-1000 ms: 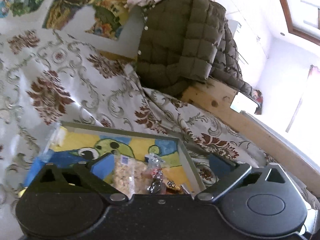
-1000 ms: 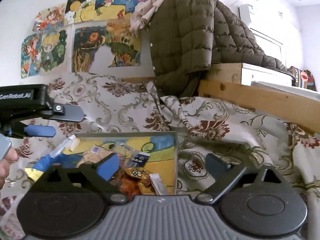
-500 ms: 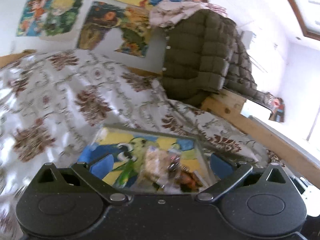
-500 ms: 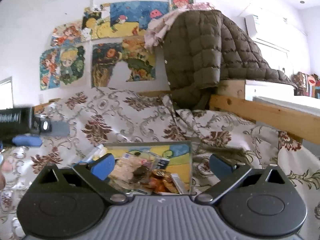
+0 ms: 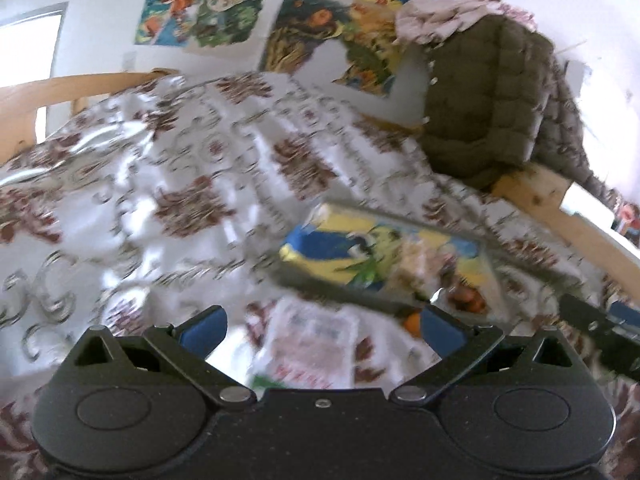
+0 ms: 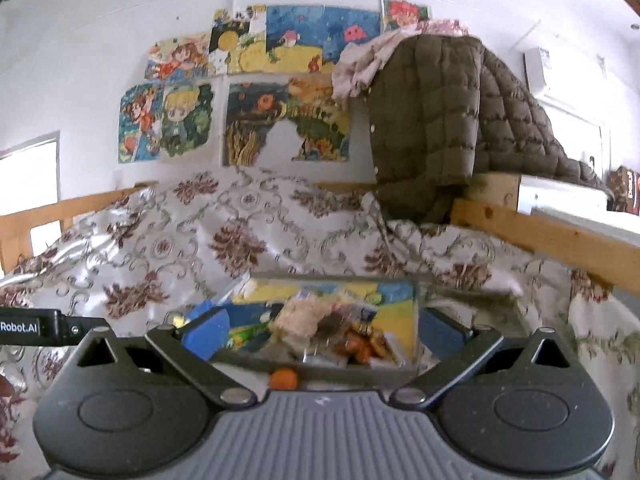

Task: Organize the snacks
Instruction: 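Withdraw both grippers from the tray, then move left gripper to the white green-print packet while right gripper approaches the orange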

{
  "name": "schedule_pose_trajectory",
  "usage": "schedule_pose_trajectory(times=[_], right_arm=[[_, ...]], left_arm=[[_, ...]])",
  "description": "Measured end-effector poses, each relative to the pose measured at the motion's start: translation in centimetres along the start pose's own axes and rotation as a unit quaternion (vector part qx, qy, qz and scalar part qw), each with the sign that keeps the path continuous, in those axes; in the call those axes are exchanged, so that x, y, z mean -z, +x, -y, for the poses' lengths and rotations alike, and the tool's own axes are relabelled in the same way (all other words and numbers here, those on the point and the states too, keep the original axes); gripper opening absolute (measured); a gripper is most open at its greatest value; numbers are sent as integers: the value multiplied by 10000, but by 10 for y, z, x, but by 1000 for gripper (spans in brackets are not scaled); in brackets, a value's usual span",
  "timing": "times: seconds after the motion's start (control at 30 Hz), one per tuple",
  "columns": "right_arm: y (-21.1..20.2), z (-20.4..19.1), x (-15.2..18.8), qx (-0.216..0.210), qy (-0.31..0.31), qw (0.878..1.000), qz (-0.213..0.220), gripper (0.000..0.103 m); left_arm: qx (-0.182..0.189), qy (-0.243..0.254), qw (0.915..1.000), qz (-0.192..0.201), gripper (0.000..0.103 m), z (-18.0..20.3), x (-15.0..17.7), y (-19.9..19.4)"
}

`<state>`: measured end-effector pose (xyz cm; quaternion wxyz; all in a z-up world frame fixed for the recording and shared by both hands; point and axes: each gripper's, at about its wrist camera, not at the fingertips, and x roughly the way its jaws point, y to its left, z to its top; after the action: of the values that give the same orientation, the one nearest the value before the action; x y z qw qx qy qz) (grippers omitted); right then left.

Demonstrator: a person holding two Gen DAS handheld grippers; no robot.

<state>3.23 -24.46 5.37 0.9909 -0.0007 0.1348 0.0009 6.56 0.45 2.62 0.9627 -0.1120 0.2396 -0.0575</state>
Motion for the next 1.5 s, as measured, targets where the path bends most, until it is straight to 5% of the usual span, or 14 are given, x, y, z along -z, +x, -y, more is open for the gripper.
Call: schedule_pose_trajectory(times=[0.27,0.83,1.5], right_arm=[[-13,-4,17,-85,374,9975,-590,103],[-13,-26,61,-413,645,9742,-2122,103],[9,-33,66,-448,472,9758,-2086,103]], left_arm=[[-367,158,9989,-263,102,-21,28,-10],[-545,592,9940,-746,102,-27,63,-21],[-728,826,9900,-884,102,-17,55,-8]])
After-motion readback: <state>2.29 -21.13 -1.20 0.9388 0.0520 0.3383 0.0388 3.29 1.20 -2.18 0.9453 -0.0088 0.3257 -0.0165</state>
